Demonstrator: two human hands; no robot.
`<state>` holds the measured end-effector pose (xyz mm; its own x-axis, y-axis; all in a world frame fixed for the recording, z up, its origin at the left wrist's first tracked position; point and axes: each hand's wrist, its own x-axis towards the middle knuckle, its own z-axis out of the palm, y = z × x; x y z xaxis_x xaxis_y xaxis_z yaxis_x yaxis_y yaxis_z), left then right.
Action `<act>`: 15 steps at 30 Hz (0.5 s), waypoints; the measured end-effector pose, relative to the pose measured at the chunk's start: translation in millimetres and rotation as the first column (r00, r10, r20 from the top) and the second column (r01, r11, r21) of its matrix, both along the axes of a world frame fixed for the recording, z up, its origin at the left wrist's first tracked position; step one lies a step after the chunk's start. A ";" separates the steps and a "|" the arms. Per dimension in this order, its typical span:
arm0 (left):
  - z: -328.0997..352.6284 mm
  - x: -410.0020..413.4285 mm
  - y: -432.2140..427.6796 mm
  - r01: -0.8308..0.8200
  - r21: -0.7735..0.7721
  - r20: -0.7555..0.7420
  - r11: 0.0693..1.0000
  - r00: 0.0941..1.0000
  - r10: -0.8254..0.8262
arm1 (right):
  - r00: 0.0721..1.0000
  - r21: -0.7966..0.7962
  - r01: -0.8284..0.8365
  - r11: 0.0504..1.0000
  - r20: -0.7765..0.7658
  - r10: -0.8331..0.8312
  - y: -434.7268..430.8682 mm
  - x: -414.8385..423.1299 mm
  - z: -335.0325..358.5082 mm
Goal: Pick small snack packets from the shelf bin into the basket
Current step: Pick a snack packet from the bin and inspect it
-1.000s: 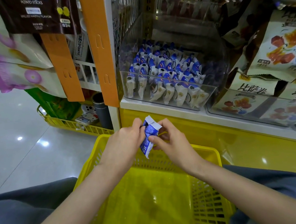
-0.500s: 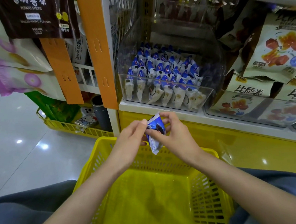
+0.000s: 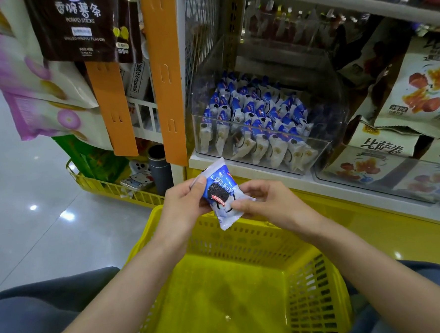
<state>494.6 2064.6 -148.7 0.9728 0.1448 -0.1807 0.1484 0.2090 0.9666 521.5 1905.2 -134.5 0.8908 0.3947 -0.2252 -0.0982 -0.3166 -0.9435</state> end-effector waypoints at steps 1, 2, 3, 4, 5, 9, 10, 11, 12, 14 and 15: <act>2.7 0.3 2.0 0.005 -0.066 -0.028 0.998 1.000 -0.007 | 1.000 0.025 0.022 0.999 -0.008 -0.022 2.4 -0.2 0.6; 5.4 0.6 4.2 0.024 -0.121 -0.053 0.992 0.998 -0.030 | 0.999 0.046 0.043 0.998 -0.007 -0.043 4.7 -0.6 1.0; 8.0 0.2 6.1 0.060 -0.152 -0.072 0.987 0.995 -0.071 | 0.998 0.069 0.066 0.995 -0.003 -0.066 6.6 -1.2 1.2; 9.7 -0.4 7.8 0.107 -0.141 -0.080 0.984 0.990 -0.119 | 0.996 0.094 0.091 0.991 -0.005 -0.091 8.3 -2.2 1.2; 10.7 -1.6 8.9 0.147 -0.089 -0.075 0.985 0.985 -0.154 | 0.993 0.121 0.116 0.986 -0.015 -0.115 10.2 -3.7 1.3; 11.4 -7.2 14.4 0.062 0.028 -0.022 0.998 0.998 -0.061 | 0.994 0.083 0.073 0.994 0.069 -0.079 20.4 -9.6 3.0; 12.0 -7.6 17.3 0.032 0.023 -0.012 0.999 0.999 -0.032 | 0.990 0.005 0.029 1.000 0.136 -0.030 22.6 -10.0 4.5; 13.6 -7.2 21.0 0.016 0.022 0.003 1.000 1.000 -0.016 | 0.979 -0.077 -0.005 0.997 0.203 0.020 24.6 -8.9 7.2; 15.2 -5.9 24.7 0.009 0.023 0.021 1.000 1.000 -0.010 | 0.964 -0.135 -0.022 0.991 0.261 0.057 26.0 -6.2 11.7; 17.7 -2.9 31.6 0.003 0.036 0.056 0.999 0.998 -0.005 | 0.928 -0.139 -0.026 0.990 0.365 0.076 27.7 2.6 26.7; 17.9 -1.1 34.4 0.000 0.048 0.069 0.999 0.998 -0.004 | 0.905 -0.116 -0.002 0.993 0.423 0.051 27.2 10.4 35.4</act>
